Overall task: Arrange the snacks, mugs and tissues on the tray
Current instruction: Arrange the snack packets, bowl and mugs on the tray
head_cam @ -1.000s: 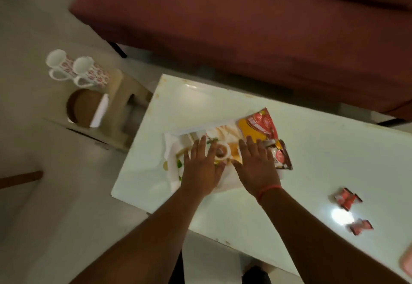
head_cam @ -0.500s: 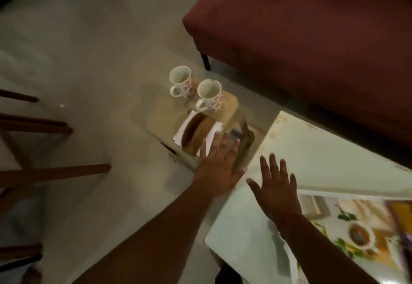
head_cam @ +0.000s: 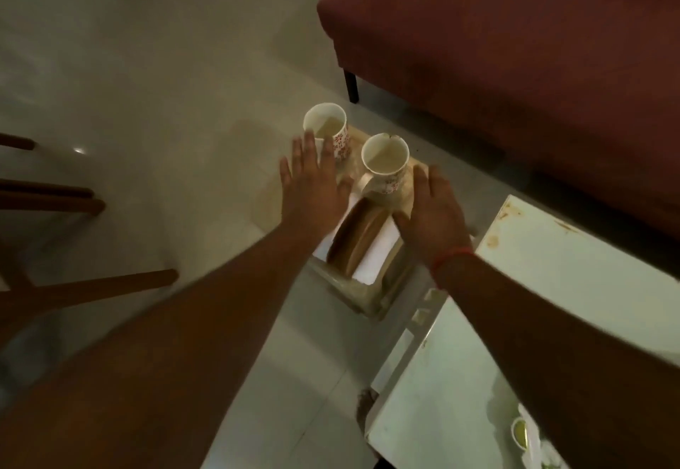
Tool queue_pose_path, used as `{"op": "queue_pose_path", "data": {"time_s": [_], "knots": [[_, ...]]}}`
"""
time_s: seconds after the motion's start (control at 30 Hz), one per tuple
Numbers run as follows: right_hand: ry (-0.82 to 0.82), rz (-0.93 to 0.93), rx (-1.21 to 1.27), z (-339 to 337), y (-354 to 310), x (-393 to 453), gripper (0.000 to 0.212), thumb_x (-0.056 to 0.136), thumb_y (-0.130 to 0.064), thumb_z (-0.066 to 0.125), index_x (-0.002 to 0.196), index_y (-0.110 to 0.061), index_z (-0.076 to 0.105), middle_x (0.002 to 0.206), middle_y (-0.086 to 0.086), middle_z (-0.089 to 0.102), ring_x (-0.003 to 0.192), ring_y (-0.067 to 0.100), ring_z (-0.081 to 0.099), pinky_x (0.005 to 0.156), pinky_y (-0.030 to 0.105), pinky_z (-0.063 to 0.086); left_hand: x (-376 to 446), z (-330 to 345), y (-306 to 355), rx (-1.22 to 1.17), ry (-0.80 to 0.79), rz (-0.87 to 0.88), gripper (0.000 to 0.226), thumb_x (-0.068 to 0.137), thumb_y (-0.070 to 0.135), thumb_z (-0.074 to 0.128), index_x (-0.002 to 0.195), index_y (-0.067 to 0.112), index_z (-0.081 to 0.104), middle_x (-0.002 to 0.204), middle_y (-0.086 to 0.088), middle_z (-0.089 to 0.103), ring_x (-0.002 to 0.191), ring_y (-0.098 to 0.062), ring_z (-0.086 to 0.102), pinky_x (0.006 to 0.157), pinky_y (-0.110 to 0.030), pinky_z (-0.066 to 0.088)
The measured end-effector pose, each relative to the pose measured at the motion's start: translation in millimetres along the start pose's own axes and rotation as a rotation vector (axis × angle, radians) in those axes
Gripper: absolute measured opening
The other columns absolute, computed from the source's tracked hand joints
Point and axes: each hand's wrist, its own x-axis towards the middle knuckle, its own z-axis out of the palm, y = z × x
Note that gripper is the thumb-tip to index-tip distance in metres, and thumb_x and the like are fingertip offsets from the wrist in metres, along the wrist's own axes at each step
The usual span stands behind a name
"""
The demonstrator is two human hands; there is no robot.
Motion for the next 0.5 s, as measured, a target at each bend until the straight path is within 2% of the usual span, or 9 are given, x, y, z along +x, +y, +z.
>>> {"op": "queue_pose_path", "data": {"time_s": [0.1,0.17,0.27,0.37,0.5], "knots": [[0.049,-0.136,-0.011,-16.3,-4.2,40.8,0.090,0.084,-0.036,0.073,0.154,-0.022,0.019,0.164,0.013,0.014,0.148,0.036,0.020,0.115,0.053,0.032,38.5,-9.6,-9.7,0.056,0.041,0.040,0.078,0.094,0.048,0.049,0.155,0.016,0.014,0.163,-0.019,0.013,0.150,-0.039,0.011,0.117,-0.060,0.018],[-0.047,-0.243,-0.127,-25.5,-11.6,63.8,0.095,0.081,-0.029,0.076,0.155,-0.027,0.017,0.165,0.009,0.008,0.149,0.037,0.017,0.113,0.056,0.033,62.4,-13.4,-12.3,0.095,-0.018,0.088,0.084,0.091,0.049,0.054,0.156,0.018,0.010,0.163,-0.019,0.007,0.150,-0.040,0.006,0.117,-0.060,0.017],[-0.271,-0.367,-0.380,-32.0,-32.3,88.4,0.095,0.082,-0.018,0.075,0.155,-0.033,0.016,0.165,0.007,0.006,0.148,0.041,0.016,0.112,0.057,0.035,92.6,-14.6,-15.0,0.075,-0.192,0.069,0.093,0.089,0.044,0.064,0.156,0.021,0.005,0.164,-0.018,0.000,0.149,-0.042,0.003,0.115,-0.059,0.025],[-0.400,-0.402,-0.586,-30.3,-52.2,99.1,0.089,0.081,-0.010,0.074,0.152,-0.032,0.027,0.160,0.011,0.020,0.142,0.045,0.025,0.107,0.057,0.041,113.6,-10.2,-15.1,-0.012,-0.354,0.031,0.090,0.089,0.037,0.067,0.156,0.026,0.009,0.161,-0.019,0.010,0.143,-0.048,0.020,0.110,-0.055,0.031],[-0.413,-0.360,-0.659,-28.3,-57.8,100.5,0.083,0.080,-0.005,0.072,0.149,-0.030,0.034,0.153,0.013,0.026,0.136,0.049,0.029,0.100,0.057,0.047,126.6,-7.8,-11.9,-0.048,-0.347,-0.009,0.080,0.083,0.031,0.074,0.149,0.031,0.030,0.148,-0.017,0.025,0.128,-0.047,0.037,0.099,-0.049,0.042]]}}
